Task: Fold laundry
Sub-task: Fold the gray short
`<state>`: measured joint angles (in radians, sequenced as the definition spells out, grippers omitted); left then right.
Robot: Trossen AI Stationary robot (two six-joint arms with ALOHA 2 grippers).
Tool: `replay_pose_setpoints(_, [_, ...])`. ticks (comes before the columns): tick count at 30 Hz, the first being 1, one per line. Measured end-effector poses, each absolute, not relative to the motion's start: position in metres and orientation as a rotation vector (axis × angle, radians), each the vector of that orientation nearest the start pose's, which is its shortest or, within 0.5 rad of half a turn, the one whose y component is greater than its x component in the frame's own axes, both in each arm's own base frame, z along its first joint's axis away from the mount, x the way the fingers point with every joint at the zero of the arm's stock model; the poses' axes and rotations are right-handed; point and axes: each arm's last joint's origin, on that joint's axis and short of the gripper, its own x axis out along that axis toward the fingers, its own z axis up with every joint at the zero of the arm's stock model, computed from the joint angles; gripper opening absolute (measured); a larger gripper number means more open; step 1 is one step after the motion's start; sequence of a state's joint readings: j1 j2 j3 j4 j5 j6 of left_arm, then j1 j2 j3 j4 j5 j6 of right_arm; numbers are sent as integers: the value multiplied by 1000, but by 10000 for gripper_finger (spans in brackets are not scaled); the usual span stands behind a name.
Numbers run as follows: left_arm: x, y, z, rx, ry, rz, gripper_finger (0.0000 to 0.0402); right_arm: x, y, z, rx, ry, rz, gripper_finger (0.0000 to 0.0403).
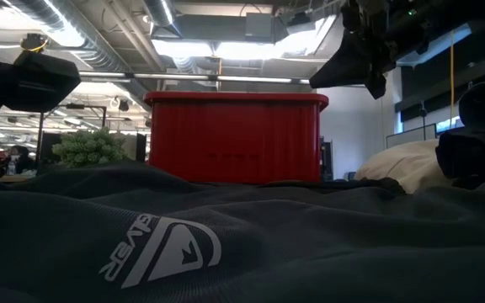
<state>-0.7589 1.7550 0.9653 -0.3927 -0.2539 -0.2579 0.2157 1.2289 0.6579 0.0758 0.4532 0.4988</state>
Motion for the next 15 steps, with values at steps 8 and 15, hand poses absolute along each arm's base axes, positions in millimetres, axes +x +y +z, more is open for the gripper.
replay_pose_setpoints(8, [231,-221,143,335,1074,-292,117,249,42,226,331,397,-343,0])
replay_pose_setpoints(15, [229,-223,143,329,1070,-290,117,249,42,226,333,400,-335,0])
